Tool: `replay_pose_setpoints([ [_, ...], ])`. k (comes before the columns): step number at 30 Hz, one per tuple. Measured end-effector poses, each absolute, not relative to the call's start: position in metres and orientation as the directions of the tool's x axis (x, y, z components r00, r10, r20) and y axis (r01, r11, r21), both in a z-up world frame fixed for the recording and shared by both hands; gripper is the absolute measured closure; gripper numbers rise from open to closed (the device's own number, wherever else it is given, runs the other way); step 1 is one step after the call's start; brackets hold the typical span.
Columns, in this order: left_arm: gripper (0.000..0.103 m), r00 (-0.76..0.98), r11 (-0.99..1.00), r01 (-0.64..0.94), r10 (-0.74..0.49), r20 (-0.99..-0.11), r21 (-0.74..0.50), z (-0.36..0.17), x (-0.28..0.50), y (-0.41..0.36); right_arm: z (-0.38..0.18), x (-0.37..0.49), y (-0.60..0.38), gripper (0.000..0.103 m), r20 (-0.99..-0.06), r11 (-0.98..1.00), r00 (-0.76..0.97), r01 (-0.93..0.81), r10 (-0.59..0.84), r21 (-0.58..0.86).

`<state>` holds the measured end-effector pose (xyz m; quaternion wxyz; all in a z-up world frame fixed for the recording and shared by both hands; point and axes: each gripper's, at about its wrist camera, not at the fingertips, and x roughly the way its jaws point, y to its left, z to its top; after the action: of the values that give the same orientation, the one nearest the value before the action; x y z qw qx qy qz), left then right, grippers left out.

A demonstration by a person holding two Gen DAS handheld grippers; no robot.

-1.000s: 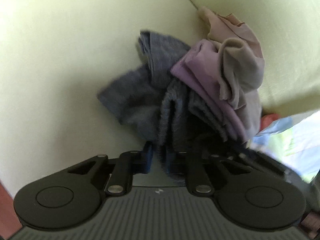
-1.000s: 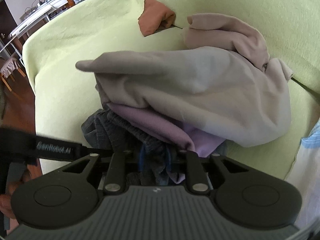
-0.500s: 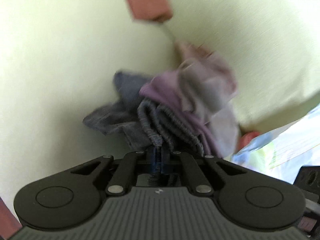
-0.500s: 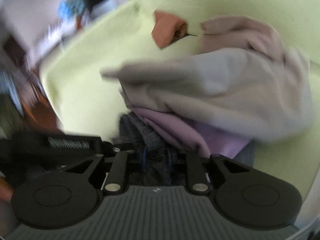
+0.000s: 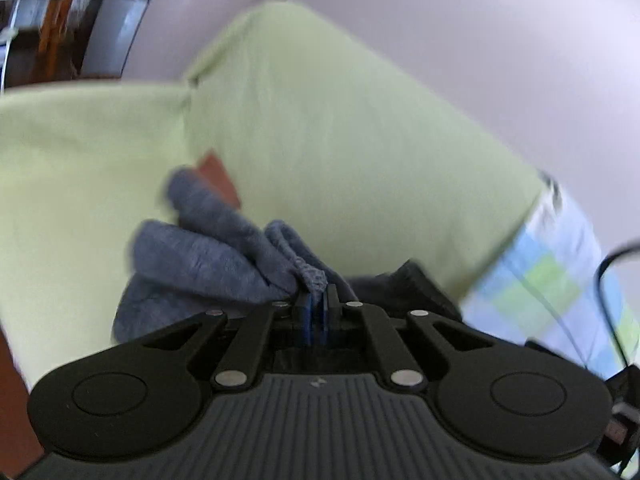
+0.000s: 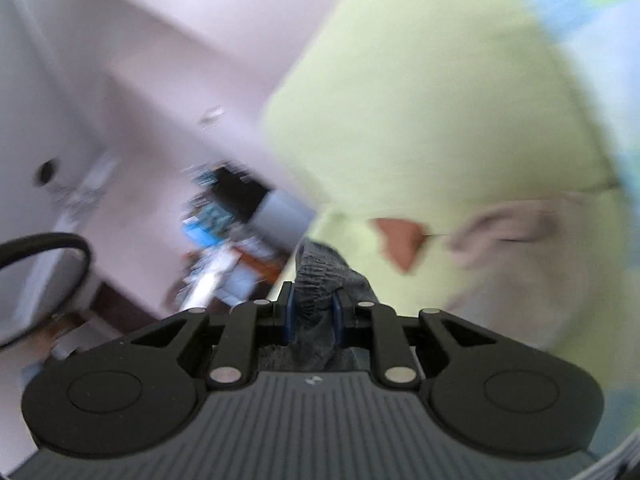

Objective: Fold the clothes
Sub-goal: 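Lift the grey shorts with both tools and carry them onto the checked sheet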

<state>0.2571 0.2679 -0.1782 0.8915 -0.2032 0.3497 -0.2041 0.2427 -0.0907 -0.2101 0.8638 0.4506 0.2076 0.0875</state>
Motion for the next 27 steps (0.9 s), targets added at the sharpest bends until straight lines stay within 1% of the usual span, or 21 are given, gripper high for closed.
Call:
replay_pose_setpoints([
  [2, 0.102, 0.649, 0.828, 0.268, -0.533, -0.543, -0.493, -0.171, 0.240, 0.233, -0.202, 0.217, -0.113, 0.087, -0.283, 0.600, 0.915, 0.058, 0.289, 0.798],
  [4, 0.101, 0.628, 0.815, 0.320, -0.564, -0.536, -0.484, -0.161, 0.222, 0.195, -0.180, 0.182, -0.145, 0.087, -0.259, 0.638, 0.941, 0.063, 0.218, 0.767],
  [6, 0.101, 0.634, 0.779, 0.410, -0.617, -0.467, -0.474, -0.135, 0.199, 0.133, -0.155, 0.136, -0.180, 0.087, -0.205, 0.674, 0.968, 0.055, 0.145, 0.737],
  [7, 0.098, 0.632, 0.775, 0.434, -0.625, -0.459, -0.459, -0.126, 0.185, 0.115, -0.143, 0.113, -0.197, 0.087, -0.175, 0.691, 0.978, 0.052, 0.109, 0.721],
  [8, 0.098, 0.616, 0.767, 0.468, -0.639, -0.461, -0.439, -0.122, 0.165, 0.081, -0.138, 0.090, -0.212, 0.087, -0.172, 0.700, 0.982, 0.070, 0.077, 0.710],
  [9, 0.097, 0.582, 0.756, 0.488, -0.655, -0.483, -0.436, -0.127, 0.150, 0.050, -0.139, 0.066, -0.226, 0.087, -0.190, 0.703, 0.981, 0.101, 0.049, 0.704],
  [10, 0.092, 0.545, 0.746, 0.498, -0.666, -0.509, -0.443, -0.135, 0.146, 0.027, -0.143, 0.037, -0.242, 0.086, -0.230, 0.708, 0.973, 0.155, 0.011, 0.689],
  [12, 0.086, 0.391, 0.710, 0.525, -0.691, -0.608, -0.470, -0.170, 0.105, -0.021, -0.161, -0.020, -0.270, 0.085, -0.350, 0.718, 0.935, 0.288, -0.066, 0.633],
  [14, 0.087, 0.247, 0.700, 0.540, -0.662, -0.707, -0.467, -0.204, 0.067, -0.045, -0.191, -0.074, -0.294, 0.077, -0.518, 0.680, 0.843, 0.466, -0.147, 0.566],
  [15, 0.088, 0.198, 0.698, 0.547, -0.644, -0.739, -0.462, -0.217, 0.054, -0.052, -0.208, -0.102, -0.306, 0.076, -0.602, 0.649, 0.777, 0.555, -0.183, 0.519],
  [17, 0.088, 0.092, 0.685, 0.583, -0.591, -0.801, -0.438, -0.246, 0.027, -0.066, -0.238, -0.148, -0.322, 0.076, -0.722, 0.577, 0.652, 0.690, -0.232, 0.438],
  [18, 0.088, 0.085, 0.678, 0.607, -0.574, -0.814, -0.415, -0.251, 0.027, -0.068, -0.254, -0.174, -0.328, 0.076, -0.773, 0.528, 0.586, 0.749, -0.245, 0.401],
  [19, 0.088, 0.078, 0.669, 0.632, -0.557, -0.827, -0.391, -0.256, 0.027, -0.071, -0.266, -0.200, -0.332, 0.076, -0.802, 0.473, 0.546, 0.788, -0.243, 0.393],
  [21, 0.088, 0.068, 0.651, 0.675, -0.526, -0.848, -0.349, -0.265, 0.024, -0.077, -0.278, -0.223, -0.325, 0.075, -0.801, 0.443, 0.553, 0.792, -0.228, 0.421],
  [23, 0.088, 0.094, 0.620, 0.726, -0.516, -0.851, -0.296, -0.263, 0.019, -0.085, -0.282, -0.224, -0.312, 0.073, -0.782, 0.494, 0.590, 0.751, -0.202, 0.438],
  [25, 0.088, 0.117, 0.562, 0.794, -0.516, -0.849, -0.232, -0.263, 0.021, -0.102, -0.282, -0.205, -0.299, 0.067, -0.763, 0.582, 0.623, 0.690, -0.172, 0.431],
  [27, 0.088, 0.135, 0.497, 0.852, -0.514, -0.847, -0.166, -0.263, 0.043, -0.119, -0.282, -0.182, -0.285, 0.064, -0.746, 0.668, 0.651, 0.618, -0.139, 0.414],
])
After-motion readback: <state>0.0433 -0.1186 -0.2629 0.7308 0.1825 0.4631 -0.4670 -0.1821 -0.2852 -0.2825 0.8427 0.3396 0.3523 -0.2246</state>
